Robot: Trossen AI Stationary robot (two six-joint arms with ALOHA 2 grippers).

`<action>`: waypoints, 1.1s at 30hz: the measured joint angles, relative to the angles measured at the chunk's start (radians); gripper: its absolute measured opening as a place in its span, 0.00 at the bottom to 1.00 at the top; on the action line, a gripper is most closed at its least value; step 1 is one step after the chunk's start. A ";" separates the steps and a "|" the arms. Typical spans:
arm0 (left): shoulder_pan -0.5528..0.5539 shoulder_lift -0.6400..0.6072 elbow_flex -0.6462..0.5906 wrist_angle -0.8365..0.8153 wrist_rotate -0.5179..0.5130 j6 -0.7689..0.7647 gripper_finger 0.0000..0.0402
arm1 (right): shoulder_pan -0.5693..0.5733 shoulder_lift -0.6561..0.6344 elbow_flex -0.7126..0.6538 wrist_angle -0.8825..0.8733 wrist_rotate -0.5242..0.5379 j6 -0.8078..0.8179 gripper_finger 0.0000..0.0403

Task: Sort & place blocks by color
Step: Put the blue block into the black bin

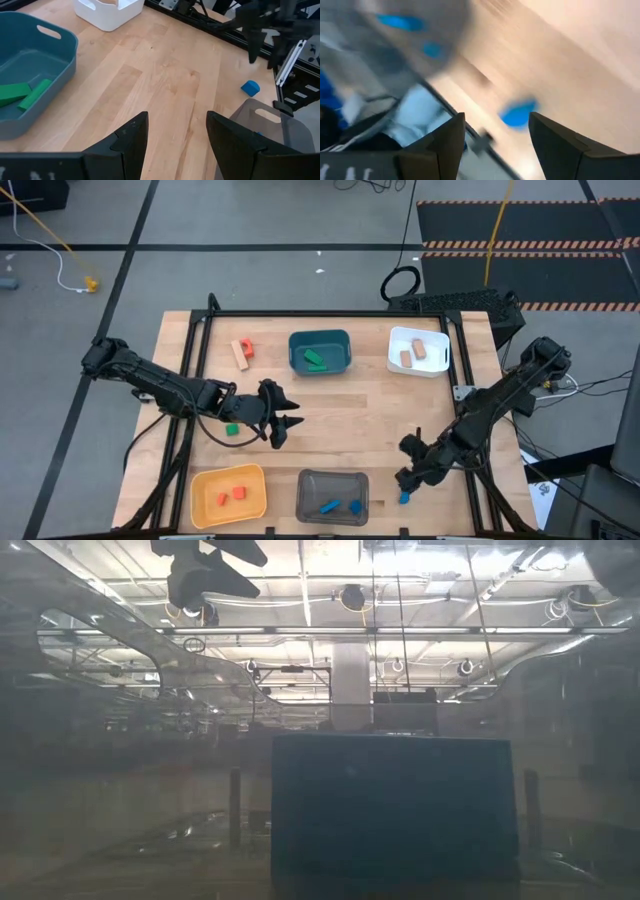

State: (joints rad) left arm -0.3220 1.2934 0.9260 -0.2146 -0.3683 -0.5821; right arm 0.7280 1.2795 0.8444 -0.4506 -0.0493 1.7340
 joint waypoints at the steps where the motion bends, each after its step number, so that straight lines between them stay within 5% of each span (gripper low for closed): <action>1: 0.000 0.000 0.000 0.000 0.000 0.001 0.50 | 0.000 -0.001 0.000 -0.028 -0.041 0.043 0.52; 6: 0.000 0.000 0.000 0.000 0.000 0.014 0.50 | 0.000 0.010 0.000 -0.069 -0.153 0.258 0.52; 16: -0.002 0.000 0.000 -0.085 -0.002 0.031 0.50 | 0.004 0.086 0.000 0.057 -0.165 0.537 0.52; 33: -0.073 0.000 0.000 -0.151 -0.157 0.078 0.50 | 0.007 0.240 0.000 0.179 -0.191 0.683 0.52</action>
State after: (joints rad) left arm -0.3947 1.2938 0.9260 -0.3660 -0.5257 -0.5036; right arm 0.7349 1.5198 0.8440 -0.2713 -0.2401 2.4172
